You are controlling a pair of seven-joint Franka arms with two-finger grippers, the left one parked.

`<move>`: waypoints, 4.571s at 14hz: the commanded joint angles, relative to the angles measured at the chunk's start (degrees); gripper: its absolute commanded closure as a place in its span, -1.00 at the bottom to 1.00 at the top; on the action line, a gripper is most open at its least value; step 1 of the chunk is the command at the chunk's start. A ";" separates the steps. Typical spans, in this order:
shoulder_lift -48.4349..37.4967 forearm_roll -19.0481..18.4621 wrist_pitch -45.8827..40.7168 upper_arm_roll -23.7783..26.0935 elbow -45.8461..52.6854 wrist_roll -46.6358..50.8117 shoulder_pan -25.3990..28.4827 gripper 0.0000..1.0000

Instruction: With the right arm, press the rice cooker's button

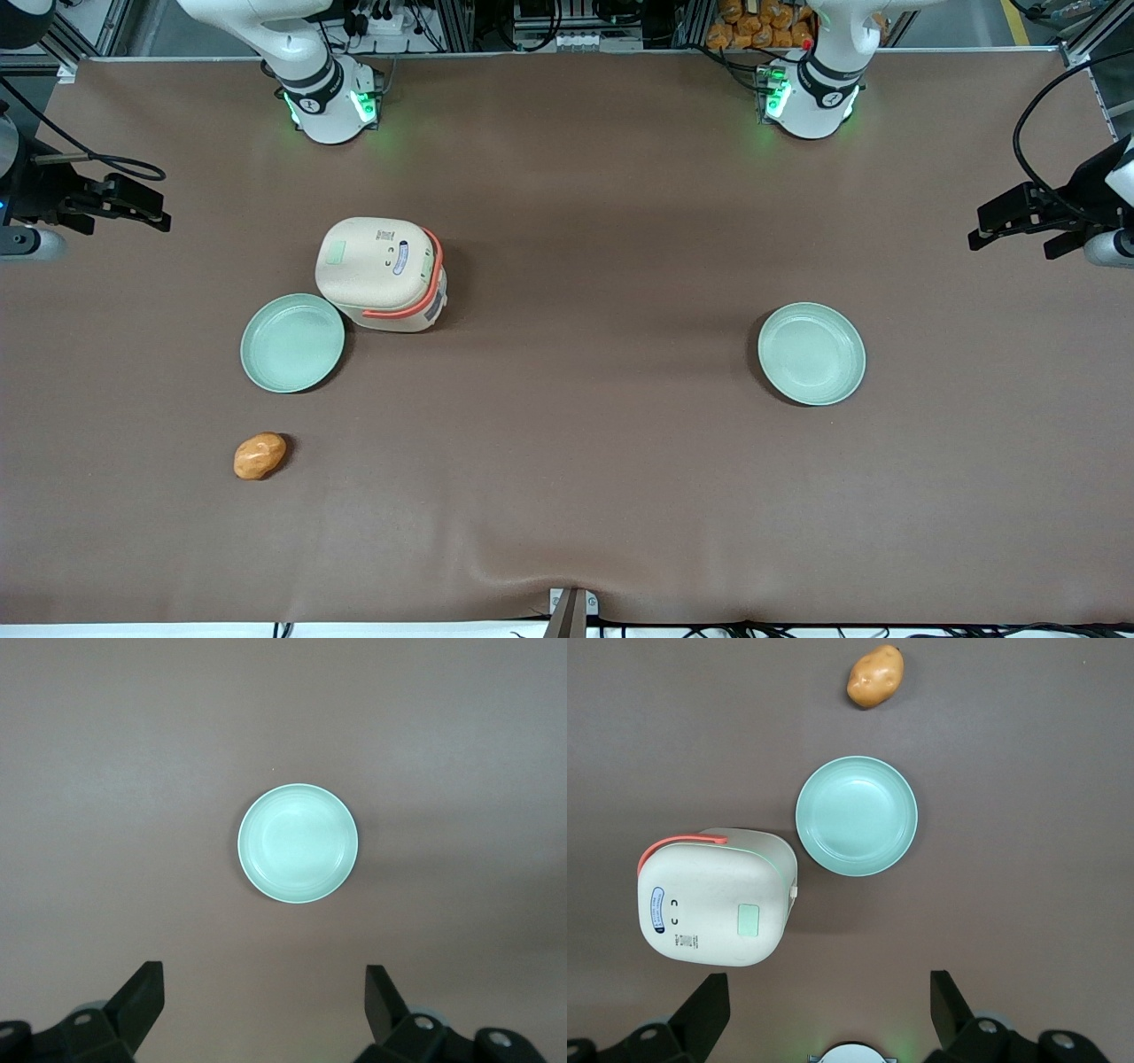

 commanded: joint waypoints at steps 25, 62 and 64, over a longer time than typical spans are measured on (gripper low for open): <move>6.96 0.24 5.12 1.61 -8.83 -0.60 9.62 0.46; 19.97 5.87 7.14 1.62 -15.18 -1.48 10.24 1.00; 20.50 5.87 7.67 1.62 -15.18 -1.57 10.24 1.00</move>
